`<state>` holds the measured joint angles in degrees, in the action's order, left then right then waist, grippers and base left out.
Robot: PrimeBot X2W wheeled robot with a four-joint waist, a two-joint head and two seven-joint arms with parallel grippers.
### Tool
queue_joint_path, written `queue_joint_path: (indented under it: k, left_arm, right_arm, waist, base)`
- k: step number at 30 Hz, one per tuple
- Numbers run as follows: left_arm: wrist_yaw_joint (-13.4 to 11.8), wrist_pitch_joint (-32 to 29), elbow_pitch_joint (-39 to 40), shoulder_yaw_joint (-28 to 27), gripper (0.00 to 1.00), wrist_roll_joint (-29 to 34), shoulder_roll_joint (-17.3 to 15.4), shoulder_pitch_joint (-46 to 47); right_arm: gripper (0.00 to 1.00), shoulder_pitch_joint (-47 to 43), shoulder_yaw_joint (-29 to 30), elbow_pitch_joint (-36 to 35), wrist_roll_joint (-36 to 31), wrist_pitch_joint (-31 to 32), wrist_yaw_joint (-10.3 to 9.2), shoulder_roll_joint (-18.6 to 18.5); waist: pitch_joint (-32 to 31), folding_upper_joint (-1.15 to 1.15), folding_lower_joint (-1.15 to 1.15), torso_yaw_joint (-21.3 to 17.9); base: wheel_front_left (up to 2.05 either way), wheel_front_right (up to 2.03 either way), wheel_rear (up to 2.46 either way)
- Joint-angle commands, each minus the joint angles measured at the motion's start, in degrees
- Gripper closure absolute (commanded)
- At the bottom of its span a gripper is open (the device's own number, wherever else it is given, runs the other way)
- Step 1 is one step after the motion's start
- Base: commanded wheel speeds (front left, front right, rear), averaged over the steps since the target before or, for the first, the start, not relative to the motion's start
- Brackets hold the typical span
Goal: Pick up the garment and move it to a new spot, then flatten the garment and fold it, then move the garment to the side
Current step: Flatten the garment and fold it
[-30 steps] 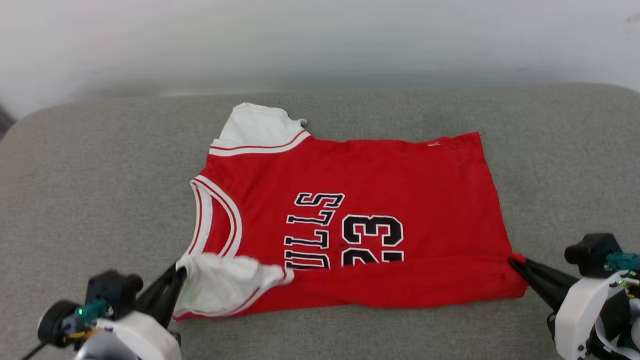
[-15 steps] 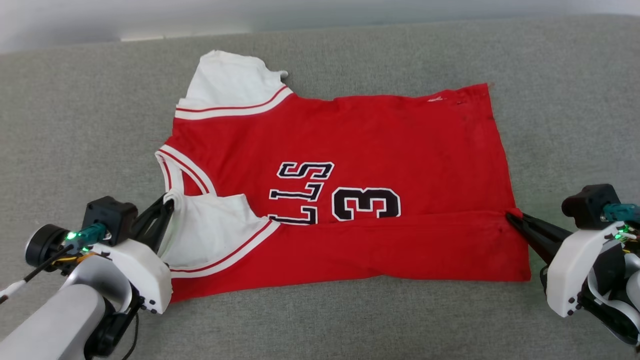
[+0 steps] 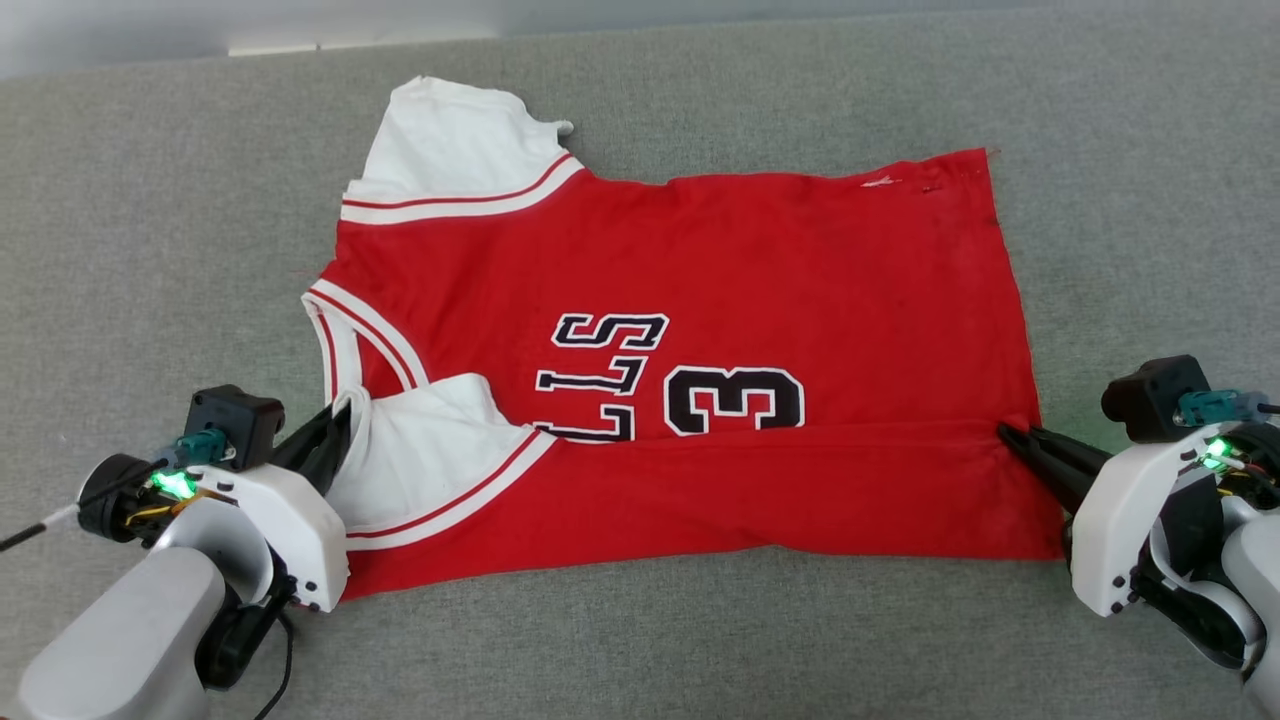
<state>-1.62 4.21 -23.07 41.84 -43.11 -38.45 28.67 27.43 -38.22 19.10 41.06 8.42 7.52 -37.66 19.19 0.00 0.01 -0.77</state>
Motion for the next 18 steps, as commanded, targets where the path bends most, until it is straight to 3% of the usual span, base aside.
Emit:
queue_joint_path:
  k: [1,2,10,18]
  left_arm:
    - [0.05,-0.04,-0.79,0.01,0.02,-0.3,0.23,0.37]
    - [0.01,0.14,-0.82,-0.04,0.0,-0.16,0.08,0.6]
    - [-0.59,-3.57,5.67,-0.46,0.0,0.0,-4.19,1.59]
    - [-0.27,-18.99,17.22,-0.24,0.0,-4.78,-10.64,3.36]
  right_arm:
    - [0.22,0.06,-0.12,0.46,1.18,-0.18,-0.06,0.64]
    - [0.0,0.03,0.07,0.07,1.6,-0.41,-0.06,0.39]
    - [0.0,-2.09,3.14,-4.04,2.65,-2.31,-0.05,-2.74]
    - [0.0,-4.17,7.54,-7.81,0.26,-1.96,-0.06,-2.62]
  waist:
    - [-1.07,0.0,-0.01,-0.03]
    - [-1.59,0.0,-0.01,0.07]
    - [-5.62,0.0,-0.01,1.09]
    - [-7.18,0.0,-0.01,1.33]
  base:
    - [0.0,0.0,0.0]
    - [0.0,0.0,0.0]
    - [0.0,0.0,0.0]
    - [0.0,0.0,0.0]
